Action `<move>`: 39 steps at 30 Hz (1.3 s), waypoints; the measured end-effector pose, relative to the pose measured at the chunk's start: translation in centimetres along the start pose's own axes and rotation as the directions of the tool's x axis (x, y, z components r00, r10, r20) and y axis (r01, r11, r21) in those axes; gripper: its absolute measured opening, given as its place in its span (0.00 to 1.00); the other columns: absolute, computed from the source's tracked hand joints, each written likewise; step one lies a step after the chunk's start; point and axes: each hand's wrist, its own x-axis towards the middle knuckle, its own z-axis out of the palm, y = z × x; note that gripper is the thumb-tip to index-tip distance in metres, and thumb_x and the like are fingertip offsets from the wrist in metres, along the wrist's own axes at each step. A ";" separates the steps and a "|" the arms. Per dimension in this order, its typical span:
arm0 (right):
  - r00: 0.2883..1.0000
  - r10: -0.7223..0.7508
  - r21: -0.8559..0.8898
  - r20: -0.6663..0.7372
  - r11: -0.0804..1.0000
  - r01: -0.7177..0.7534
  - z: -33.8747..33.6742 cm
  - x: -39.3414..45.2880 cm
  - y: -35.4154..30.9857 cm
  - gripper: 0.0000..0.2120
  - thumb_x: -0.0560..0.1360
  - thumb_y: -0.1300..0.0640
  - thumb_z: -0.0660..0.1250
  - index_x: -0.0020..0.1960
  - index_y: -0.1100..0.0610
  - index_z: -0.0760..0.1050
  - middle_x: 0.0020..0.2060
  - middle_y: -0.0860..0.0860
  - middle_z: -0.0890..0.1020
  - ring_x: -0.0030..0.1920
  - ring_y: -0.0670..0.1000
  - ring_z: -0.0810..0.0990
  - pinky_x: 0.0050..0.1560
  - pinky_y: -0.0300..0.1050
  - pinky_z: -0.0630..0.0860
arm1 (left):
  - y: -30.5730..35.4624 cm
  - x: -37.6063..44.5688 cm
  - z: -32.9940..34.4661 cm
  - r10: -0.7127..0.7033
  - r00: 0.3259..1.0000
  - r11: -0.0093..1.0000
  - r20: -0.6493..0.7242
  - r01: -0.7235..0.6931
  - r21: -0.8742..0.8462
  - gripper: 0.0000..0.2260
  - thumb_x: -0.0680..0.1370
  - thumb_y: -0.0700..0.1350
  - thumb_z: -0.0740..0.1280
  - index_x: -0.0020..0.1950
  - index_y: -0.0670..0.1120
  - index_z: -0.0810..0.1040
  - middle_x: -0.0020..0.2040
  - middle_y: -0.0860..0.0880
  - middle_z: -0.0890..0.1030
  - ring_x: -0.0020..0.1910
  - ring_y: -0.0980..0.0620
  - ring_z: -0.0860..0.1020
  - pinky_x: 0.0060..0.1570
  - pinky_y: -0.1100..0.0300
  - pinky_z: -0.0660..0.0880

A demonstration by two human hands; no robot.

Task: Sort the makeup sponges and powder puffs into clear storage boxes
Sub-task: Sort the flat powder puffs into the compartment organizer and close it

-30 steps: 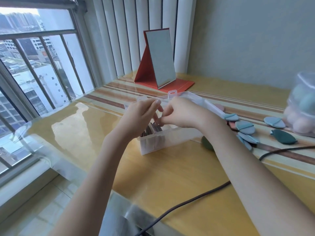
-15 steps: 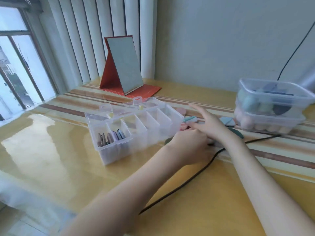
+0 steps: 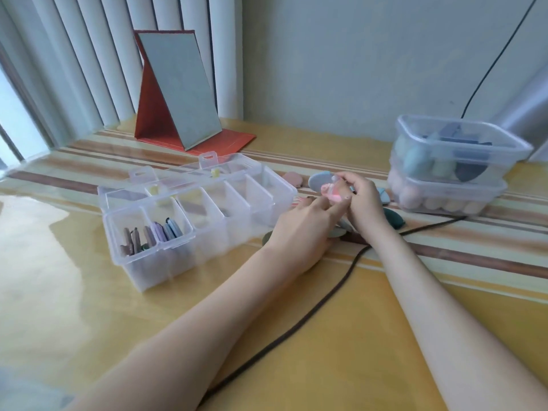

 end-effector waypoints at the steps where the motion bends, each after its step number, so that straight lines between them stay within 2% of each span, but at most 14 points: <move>1: 1.000 -0.003 -0.010 -0.026 1.000 0.003 -0.1 0.0 0.0 0.09 0.75 0.50 0.63 0.39 0.45 0.79 0.38 0.46 0.85 0.45 0.52 0.83 0.52 0.52 0.79 | 0.0 0.1 0.1 0.003 1.000 1.000 -0.011 -0.003 0.028 0.22 0.77 0.49 0.64 0.71 0.52 0.66 0.59 0.48 0.75 0.60 0.45 0.71 0.50 0.50 0.75; 4: 0.994 0.101 0.090 -0.039 0.991 -0.097 0.0 0.4 0.3 0.13 0.80 0.51 0.60 0.41 0.48 0.79 0.34 0.42 0.84 0.39 0.46 0.82 0.45 0.48 0.80 | 0.0 0.2 0.2 0.031 0.999 0.998 -0.033 -0.029 0.053 0.12 0.78 0.49 0.62 0.58 0.47 0.78 0.54 0.48 0.76 0.59 0.47 0.71 0.48 0.52 0.74; 8: 0.978 0.189 0.233 0.091 0.950 -0.206 -0.1 0.6 0.2 0.17 0.80 0.57 0.61 0.37 0.47 0.83 0.34 0.46 0.85 0.36 0.48 0.80 0.39 0.41 0.76 | -0.4 -0.1 0.3 -0.012 0.994 0.993 -0.113 -0.001 -0.114 0.12 0.78 0.48 0.63 0.53 0.40 0.77 0.55 0.44 0.72 0.56 0.45 0.70 0.46 0.51 0.73; 11: 0.971 0.181 0.205 0.159 0.956 -0.212 -0.2 0.4 0.1 0.16 0.79 0.60 0.61 0.38 0.48 0.83 0.35 0.45 0.85 0.35 0.43 0.83 0.32 0.34 0.77 | -0.8 -0.4 0.4 -0.046 0.989 0.974 -0.142 0.013 -0.226 0.11 0.77 0.46 0.64 0.54 0.40 0.78 0.59 0.45 0.73 0.58 0.45 0.71 0.52 0.50 0.73; 14: 0.961 0.165 0.146 0.221 0.969 -0.199 -0.1 0.4 -0.1 0.14 0.80 0.60 0.60 0.42 0.51 0.82 0.37 0.44 0.86 0.38 0.41 0.83 0.37 0.31 0.76 | -0.8 -0.5 0.5 -0.036 0.990 0.947 -0.139 -0.011 -0.320 0.09 0.76 0.43 0.66 0.52 0.39 0.77 0.65 0.45 0.73 0.59 0.44 0.73 0.53 0.50 0.73; 16: 0.955 0.142 0.134 0.262 0.974 -0.182 -0.4 0.2 -0.1 0.11 0.81 0.58 0.61 0.46 0.53 0.82 0.39 0.46 0.86 0.39 0.42 0.84 0.38 0.32 0.76 | -0.7 -0.5 0.4 -0.041 0.989 0.937 -0.143 -0.012 -0.349 0.08 0.75 0.42 0.66 0.51 0.39 0.77 0.62 0.45 0.74 0.58 0.43 0.74 0.53 0.51 0.72; 20: 0.948 0.068 0.069 0.310 0.993 -0.094 -0.7 -0.3 -0.1 0.06 0.77 0.55 0.67 0.47 0.55 0.83 0.33 0.45 0.84 0.28 0.41 0.78 0.33 0.32 0.75 | -0.7 -0.6 0.5 -0.038 0.993 0.946 -0.113 -0.001 -0.324 0.09 0.73 0.42 0.66 0.51 0.41 0.77 0.55 0.45 0.75 0.57 0.44 0.70 0.56 0.51 0.69; 23: 0.938 0.075 -0.047 0.338 0.997 -0.063 -0.8 -0.2 0.1 0.06 0.75 0.52 0.71 0.50 0.51 0.83 0.44 0.45 0.86 0.42 0.42 0.83 0.43 0.36 0.77 | -0.6 -0.7 0.4 -0.044 0.993 0.941 -0.111 0.004 -0.338 0.09 0.73 0.42 0.66 0.52 0.42 0.78 0.54 0.45 0.74 0.57 0.45 0.70 0.55 0.52 0.70; 25: 0.926 0.090 -0.096 0.367 0.994 -0.059 -1.1 -0.2 0.1 0.07 0.75 0.56 0.71 0.52 0.50 0.83 0.51 0.46 0.85 0.51 0.46 0.83 0.52 0.41 0.78 | -0.6 -0.8 0.2 -0.048 0.994 0.937 -0.094 0.012 -0.349 0.09 0.73 0.42 0.66 0.52 0.42 0.77 0.54 0.45 0.76 0.56 0.45 0.73 0.54 0.53 0.71; 29: 0.902 0.068 -0.184 0.426 0.983 0.013 -1.3 -0.2 -0.3 0.18 0.73 0.65 0.68 0.57 0.47 0.80 0.55 0.42 0.81 0.57 0.42 0.79 0.56 0.37 0.76 | -0.5 -1.0 0.3 -0.057 0.995 0.944 -0.085 0.026 -0.329 0.09 0.74 0.44 0.66 0.52 0.42 0.76 0.51 0.45 0.77 0.52 0.46 0.74 0.50 0.52 0.71; 32: 0.921 0.044 -0.105 0.388 0.995 -0.003 -1.0 -0.4 -0.4 0.21 0.71 0.65 0.69 0.57 0.44 0.79 0.52 0.40 0.82 0.51 0.37 0.80 0.47 0.31 0.75 | -0.5 -0.9 0.3 -0.065 0.992 0.946 -0.112 0.025 -0.322 0.09 0.74 0.45 0.66 0.51 0.42 0.77 0.49 0.45 0.78 0.51 0.46 0.73 0.50 0.53 0.71; 35: 0.948 0.013 -0.027 0.318 1.000 -0.005 -0.6 -0.6 -0.4 0.12 0.74 0.63 0.69 0.55 0.50 0.80 0.44 0.45 0.83 0.36 0.35 0.78 0.36 0.31 0.74 | -0.7 -0.8 0.2 -0.046 0.989 0.944 -0.139 -0.003 -0.330 0.06 0.74 0.44 0.66 0.47 0.43 0.76 0.46 0.45 0.79 0.51 0.45 0.72 0.49 0.52 0.71; 36: 0.959 0.005 -0.008 0.284 1.000 -0.003 -0.4 -0.7 -0.3 0.09 0.76 0.62 0.68 0.53 0.51 0.80 0.44 0.46 0.82 0.35 0.36 0.78 0.34 0.31 0.74 | -0.7 -0.9 0.2 -0.039 0.989 0.944 -0.141 -0.009 -0.331 0.04 0.75 0.45 0.66 0.44 0.44 0.74 0.43 0.46 0.78 0.50 0.46 0.72 0.48 0.52 0.72; 39: 0.986 0.025 0.120 0.165 0.992 -0.045 0.0 -0.8 -0.3 0.07 0.78 0.62 0.66 0.50 0.50 0.79 0.48 0.49 0.82 0.43 0.44 0.81 0.33 0.35 0.76 | -0.8 -0.7 0.2 -0.064 0.988 0.935 -0.144 0.009 -0.353 0.06 0.75 0.45 0.66 0.41 0.44 0.72 0.41 0.47 0.75 0.47 0.47 0.71 0.47 0.50 0.73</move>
